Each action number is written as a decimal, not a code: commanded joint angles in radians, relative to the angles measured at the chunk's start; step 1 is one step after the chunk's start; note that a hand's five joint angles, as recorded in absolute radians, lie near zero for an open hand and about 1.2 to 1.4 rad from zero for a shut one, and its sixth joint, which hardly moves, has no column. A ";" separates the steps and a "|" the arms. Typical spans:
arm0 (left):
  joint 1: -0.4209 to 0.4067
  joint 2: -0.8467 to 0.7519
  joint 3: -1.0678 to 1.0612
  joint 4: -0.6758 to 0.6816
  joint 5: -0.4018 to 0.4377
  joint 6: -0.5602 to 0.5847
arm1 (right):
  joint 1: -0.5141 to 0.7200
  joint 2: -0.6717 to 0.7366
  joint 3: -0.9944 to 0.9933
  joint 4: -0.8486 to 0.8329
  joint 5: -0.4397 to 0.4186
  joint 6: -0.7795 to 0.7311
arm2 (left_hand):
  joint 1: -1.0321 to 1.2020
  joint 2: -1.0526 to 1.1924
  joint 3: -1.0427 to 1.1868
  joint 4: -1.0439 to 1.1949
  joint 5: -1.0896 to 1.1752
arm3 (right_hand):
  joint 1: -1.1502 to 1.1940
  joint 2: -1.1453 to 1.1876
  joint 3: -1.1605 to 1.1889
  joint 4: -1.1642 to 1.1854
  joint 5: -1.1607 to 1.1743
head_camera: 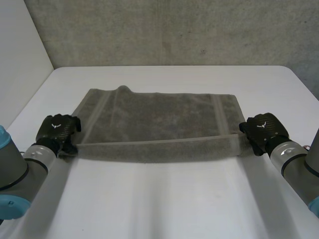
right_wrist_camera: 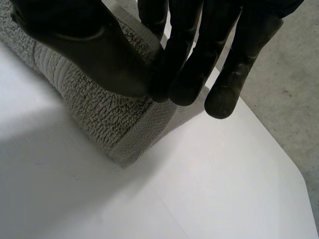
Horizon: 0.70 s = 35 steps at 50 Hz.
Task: Fold the towel.
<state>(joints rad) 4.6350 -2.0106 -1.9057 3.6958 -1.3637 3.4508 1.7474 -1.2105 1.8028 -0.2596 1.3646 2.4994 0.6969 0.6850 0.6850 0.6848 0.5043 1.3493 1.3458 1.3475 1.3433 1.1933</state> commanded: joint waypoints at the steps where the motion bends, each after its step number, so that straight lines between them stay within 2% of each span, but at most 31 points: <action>1: 0.001 0.038 -0.038 -0.007 0.012 0.028 | 0.000 -0.001 0.001 -0.001 0.001 0.001 | 0.415 0.427 0.427 0.427 0.433 | 0.047 0.050 0.049 0.053 0.028; 7: -0.004 0.038 -0.053 -0.013 0.017 0.051 | 0.000 -0.001 0.001 -0.001 0.001 0.001 | 0.350 0.362 0.362 0.362 0.368 | 0.047 0.050 0.049 0.053 0.028; 8: -0.004 0.033 -0.053 -0.016 0.017 0.066 | 0.000 -0.001 0.001 -0.001 0.001 0.001 | 0.246 0.258 0.258 0.258 0.264 | 0.047 0.050 0.049 0.053 0.028; 9: -0.004 0.033 -0.053 -0.016 0.017 0.067 | 0.000 -0.001 0.001 -0.001 0.001 -0.001 | 0.245 0.257 0.257 0.257 0.263 | 0.047 0.050 0.049 0.053 0.028; 10: -0.004 0.027 -0.055 -0.017 0.015 0.085 | 0.000 -0.001 0.001 -0.001 0.001 -0.001 | 0.108 0.120 0.120 0.120 0.126 | 0.047 0.050 0.049 0.053 0.028; 13: -0.004 0.021 -0.053 -0.019 0.015 0.122 | 0.000 -0.001 0.001 -0.001 0.001 -0.001 | -0.025 -0.013 -0.013 -0.013 -0.007 | 0.047 0.050 0.049 0.053 0.028; 20: -0.004 0.007 -0.053 -0.019 0.015 0.159 | 0.000 -0.001 0.000 -0.001 0.001 -0.001 | -0.028 -0.016 -0.016 -0.016 -0.010 | 0.047 0.050 0.049 0.053 0.028; 22: -0.004 0.006 -0.053 -0.019 0.015 0.162 | 0.000 -0.001 0.000 -0.001 0.001 -0.001 | -0.002 0.010 0.010 0.010 0.016 | 0.047 0.050 0.049 0.053 0.028; 23: -0.004 0.006 -0.053 -0.019 0.014 0.163 | 0.000 -0.001 0.000 -0.001 0.001 -0.001 | 0.161 0.173 0.173 0.173 0.179 | 0.047 0.050 0.049 0.053 0.028; 24: -0.002 0.007 -0.052 -0.017 0.014 0.165 | 0.000 -0.004 0.000 0.000 0.002 -0.001 | 0.471 0.483 0.482 0.483 0.489 | 0.047 0.050 0.049 0.053 0.028; 25: -0.002 0.007 -0.052 -0.017 0.014 0.165 | 0.000 -0.007 -0.002 0.000 0.004 -0.001 | 0.474 0.486 0.486 0.486 0.492 | 0.047 0.050 0.049 0.053 0.028; 26: -0.002 0.019 -0.052 -0.016 0.014 0.165 | 0.000 -0.007 -0.002 0.000 0.004 -0.001 | 0.697 0.709 0.709 0.709 0.715 | 0.047 0.050 0.049 0.053 0.028; 29: 0.004 0.046 -0.053 -0.016 0.009 0.165 | -0.003 -0.033 -0.005 0.003 0.005 -0.001 | 0.699 0.711 0.711 0.711 0.717 | 0.047 0.050 0.049 0.053 0.028; 33: 0.010 0.162 -0.067 -0.017 0.000 0.154 | -0.006 -0.103 -0.013 0.011 0.008 -0.001 | 0.699 0.711 0.711 0.711 0.717 | 0.047 0.050 0.049 0.053 0.028; 35: 0.008 0.306 -0.107 -0.020 0.005 0.153 | -0.008 -0.149 -0.013 0.014 0.007 -0.002 | 0.699 0.711 0.711 0.711 0.717 | 0.047 0.050 0.049 0.053 0.028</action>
<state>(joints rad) 4.6408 -1.8999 -1.9676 3.6792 -1.3594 3.6119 1.7432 -1.2753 1.7949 -0.2529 1.3714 2.4987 1.1763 1.2074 1.2076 1.2071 1.0125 1.3494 1.3458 1.3476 1.3433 1.1934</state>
